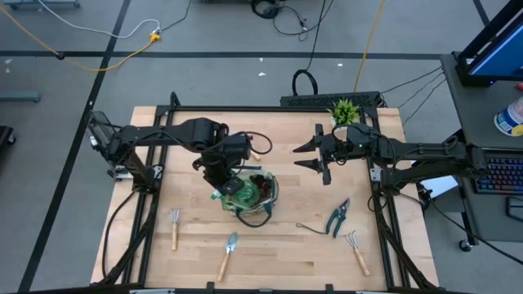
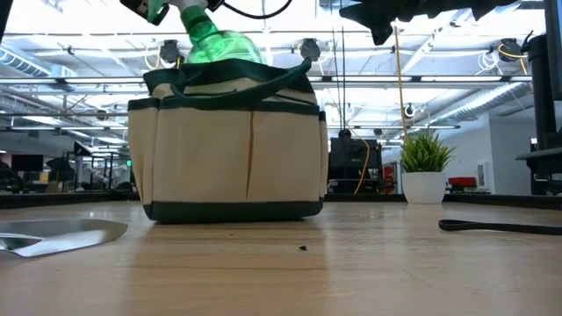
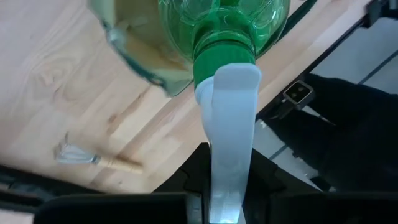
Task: Pick & Place Garden tools in Gardening bag
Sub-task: Put the spray bottle into the gardening bag
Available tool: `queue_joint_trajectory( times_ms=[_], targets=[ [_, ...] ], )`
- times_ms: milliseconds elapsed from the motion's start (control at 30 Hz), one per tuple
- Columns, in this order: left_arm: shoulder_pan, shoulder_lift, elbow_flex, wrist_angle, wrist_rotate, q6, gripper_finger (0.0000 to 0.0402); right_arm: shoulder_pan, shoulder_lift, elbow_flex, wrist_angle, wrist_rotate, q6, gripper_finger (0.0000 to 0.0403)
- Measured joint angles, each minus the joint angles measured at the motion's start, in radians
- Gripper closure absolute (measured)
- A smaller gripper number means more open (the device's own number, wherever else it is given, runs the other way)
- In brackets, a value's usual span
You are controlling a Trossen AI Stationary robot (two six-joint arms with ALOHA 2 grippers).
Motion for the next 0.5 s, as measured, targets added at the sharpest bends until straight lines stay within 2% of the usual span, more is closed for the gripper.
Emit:
queue_joint_trajectory(
  times_ms=[167,500],
  targets=[
    [0.0,-0.002,0.0,-0.002,-0.012,0.001,0.0349,0.002,0.0,0.0,0.0,-0.002,0.0,0.0232],
    [-0.032,-0.013,-0.001,-0.004,-0.125,0.001,0.0349,0.002,0.0,0.0,-0.001,-0.003,0.048,0.0232]
  ],
)
